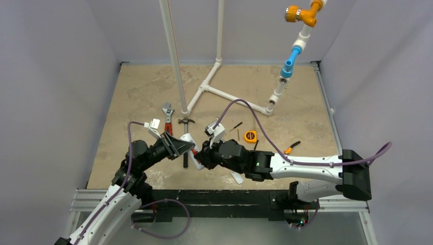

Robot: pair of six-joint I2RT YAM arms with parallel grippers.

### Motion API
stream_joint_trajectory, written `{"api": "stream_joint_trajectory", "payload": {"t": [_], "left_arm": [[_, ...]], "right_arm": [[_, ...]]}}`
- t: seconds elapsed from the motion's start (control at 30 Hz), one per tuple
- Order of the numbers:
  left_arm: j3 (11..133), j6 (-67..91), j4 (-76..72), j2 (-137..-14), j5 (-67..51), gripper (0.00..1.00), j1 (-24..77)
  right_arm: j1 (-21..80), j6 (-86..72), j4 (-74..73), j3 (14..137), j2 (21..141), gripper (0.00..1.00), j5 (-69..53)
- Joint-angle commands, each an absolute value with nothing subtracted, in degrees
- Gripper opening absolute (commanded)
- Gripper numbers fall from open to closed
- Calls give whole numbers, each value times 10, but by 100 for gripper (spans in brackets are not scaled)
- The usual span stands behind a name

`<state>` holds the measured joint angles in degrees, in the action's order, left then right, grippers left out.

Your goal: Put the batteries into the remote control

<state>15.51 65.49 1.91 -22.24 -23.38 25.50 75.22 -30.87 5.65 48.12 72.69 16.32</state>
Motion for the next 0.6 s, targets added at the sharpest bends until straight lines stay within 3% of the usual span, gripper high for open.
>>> {"api": "stream_joint_trajectory", "payload": {"t": [0.0, 0.57], "left_arm": [[170, 671, -6, -211, -233, 0, 253], [163, 677, -12, -212, -234, 0, 253]], "right_arm": [[768, -294, 21, 516, 731, 0, 224], [810, -271, -22, 539, 751, 0, 301]]}}
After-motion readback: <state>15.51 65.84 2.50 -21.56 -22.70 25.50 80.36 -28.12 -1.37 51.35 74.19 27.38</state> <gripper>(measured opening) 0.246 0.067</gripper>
